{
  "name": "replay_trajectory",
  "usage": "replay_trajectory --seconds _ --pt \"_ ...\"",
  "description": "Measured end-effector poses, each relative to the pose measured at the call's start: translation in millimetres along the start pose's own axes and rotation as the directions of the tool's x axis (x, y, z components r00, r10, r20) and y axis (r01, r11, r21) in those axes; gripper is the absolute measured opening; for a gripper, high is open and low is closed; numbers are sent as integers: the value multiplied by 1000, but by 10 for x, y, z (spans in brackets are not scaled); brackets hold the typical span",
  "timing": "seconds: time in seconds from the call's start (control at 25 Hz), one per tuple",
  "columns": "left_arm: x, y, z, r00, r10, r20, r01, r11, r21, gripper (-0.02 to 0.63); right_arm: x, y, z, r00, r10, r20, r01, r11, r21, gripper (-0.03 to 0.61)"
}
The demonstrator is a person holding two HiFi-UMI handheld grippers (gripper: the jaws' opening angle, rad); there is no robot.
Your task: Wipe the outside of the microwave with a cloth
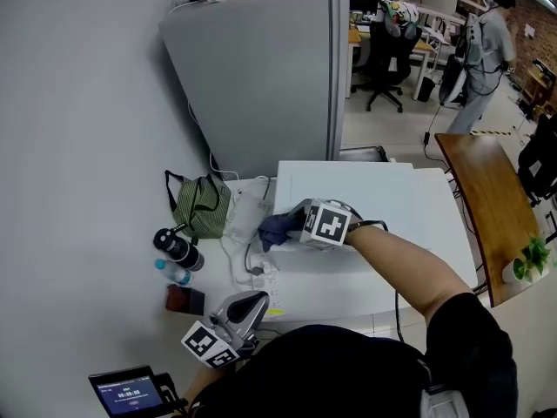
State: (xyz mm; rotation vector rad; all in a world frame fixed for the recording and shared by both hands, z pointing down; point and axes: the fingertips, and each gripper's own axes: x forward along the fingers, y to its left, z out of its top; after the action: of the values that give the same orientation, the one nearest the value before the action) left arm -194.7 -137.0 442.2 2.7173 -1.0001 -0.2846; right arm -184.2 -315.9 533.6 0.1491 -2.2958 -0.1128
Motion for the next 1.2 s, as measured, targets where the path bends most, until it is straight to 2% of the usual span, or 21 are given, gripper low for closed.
replay_trajectory --seconds 0.16,0.28,0.36,0.48,0.6,0.64,0.72,0.84,0.88,0.96,1.08,1.12,1.2 --pt "55 -1 21 1000 -15 3 15 1000 -2 3 -604 -113 -730 999 -18 -37 22 995 100 109" --pt "197 -75 19 999 -53 0 53 999 1 3 -1224 -185 -1493 992 -72 -108 88 984 155 109" --pt "307 -123 1 997 -80 -5 80 997 -1 3 -1669 -239 -2036 978 -119 -168 152 968 197 109" --pt "470 -200 -24 993 -117 -10 117 993 -8 3 -2259 -305 -2778 952 -186 -244 254 924 286 109" --pt "573 -265 -46 990 -143 -15 143 990 -11 3 -2613 -360 -3161 916 -235 -324 336 892 303 109" --pt "583 -271 -48 989 -146 -16 145 989 -10 3 -2658 -392 -3135 910 -251 -329 350 891 289 109" --pt "559 -251 -47 990 -138 -18 138 990 -6 3 -2599 -456 -2733 929 -275 -248 338 904 261 109" --pt "462 -176 -31 994 -111 -7 111 994 -2 3 -2102 -378 -1502 973 -230 0 226 959 170 109" --pt "424 -154 -20 995 -101 -2 101 995 -1 3 -1842 -283 -1058 980 -187 67 178 977 118 109" --pt "348 -124 4 996 -86 8 86 996 2 3 -1258 -28 -325 986 -86 144 83 996 27 109" --pt "221 -81 21 998 -61 7 61 998 8 3 -477 352 344 986 49 162 -40 998 -54 109" --pt "179 -56 21 999 -50 7 50 999 9 3 -288 425 440 987 74 143 -63 995 -75 109" --pt "107 -3 19 1000 -28 6 28 1000 8 3 -41 468 391 992 98 78 -90 992 -92 109"
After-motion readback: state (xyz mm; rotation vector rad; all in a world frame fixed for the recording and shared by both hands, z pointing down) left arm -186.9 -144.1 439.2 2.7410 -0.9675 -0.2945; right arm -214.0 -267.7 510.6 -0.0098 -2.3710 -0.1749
